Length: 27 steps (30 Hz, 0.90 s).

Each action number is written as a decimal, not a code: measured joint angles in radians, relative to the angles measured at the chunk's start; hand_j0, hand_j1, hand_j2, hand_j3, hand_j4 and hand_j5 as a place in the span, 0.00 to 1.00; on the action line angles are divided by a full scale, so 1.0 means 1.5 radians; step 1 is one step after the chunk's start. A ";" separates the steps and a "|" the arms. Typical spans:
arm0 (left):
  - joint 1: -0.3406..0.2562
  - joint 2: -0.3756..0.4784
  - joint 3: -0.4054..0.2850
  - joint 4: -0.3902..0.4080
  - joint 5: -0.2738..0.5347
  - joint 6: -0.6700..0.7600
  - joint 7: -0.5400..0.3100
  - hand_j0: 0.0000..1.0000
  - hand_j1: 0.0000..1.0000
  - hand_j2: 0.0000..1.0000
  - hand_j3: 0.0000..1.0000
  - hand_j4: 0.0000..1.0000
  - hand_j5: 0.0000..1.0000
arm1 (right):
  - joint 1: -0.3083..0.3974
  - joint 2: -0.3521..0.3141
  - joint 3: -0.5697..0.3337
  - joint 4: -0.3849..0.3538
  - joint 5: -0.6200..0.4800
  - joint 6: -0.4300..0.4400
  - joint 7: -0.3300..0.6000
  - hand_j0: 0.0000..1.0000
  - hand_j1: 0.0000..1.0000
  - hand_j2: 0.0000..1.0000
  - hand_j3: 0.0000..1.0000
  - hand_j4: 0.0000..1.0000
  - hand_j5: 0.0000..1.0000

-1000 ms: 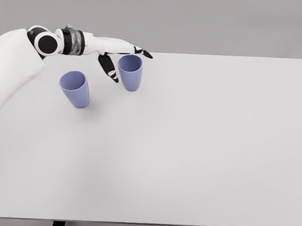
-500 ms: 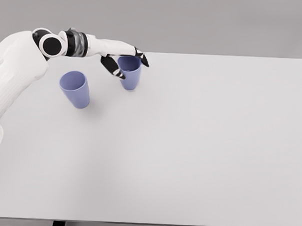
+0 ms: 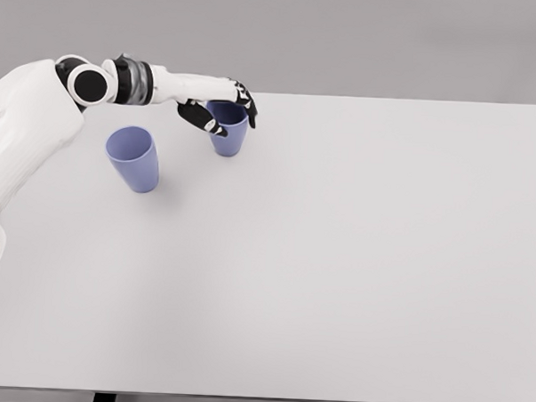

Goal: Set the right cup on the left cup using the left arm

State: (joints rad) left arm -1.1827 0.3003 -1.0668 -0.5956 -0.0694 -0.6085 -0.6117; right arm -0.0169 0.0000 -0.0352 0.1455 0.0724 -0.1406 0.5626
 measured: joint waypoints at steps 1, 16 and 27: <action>0.000 0.000 0.000 0.000 0.000 0.000 0.000 0.60 0.60 0.60 0.60 0.60 0.60 | 0.000 0.000 0.000 0.000 0.000 0.000 0.000 1.00 1.00 1.00 1.00 1.00 1.00; -0.014 0.074 0.010 -0.097 0.037 -0.004 0.001 0.57 0.57 0.57 0.57 0.57 0.57 | 0.000 0.000 0.000 0.000 0.000 0.000 0.000 1.00 1.00 1.00 1.00 1.00 1.00; -0.018 0.211 -0.001 -0.262 0.131 -0.004 0.001 0.57 0.57 0.57 0.57 0.57 0.57 | 0.000 0.000 0.000 0.000 0.000 0.000 0.000 1.00 1.00 1.00 1.00 1.00 1.00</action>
State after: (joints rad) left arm -1.2103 0.6172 -1.0687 -0.9893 0.1269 -0.6148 -0.6108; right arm -0.0169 0.0000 -0.0352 0.1455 0.0724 -0.1406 0.5626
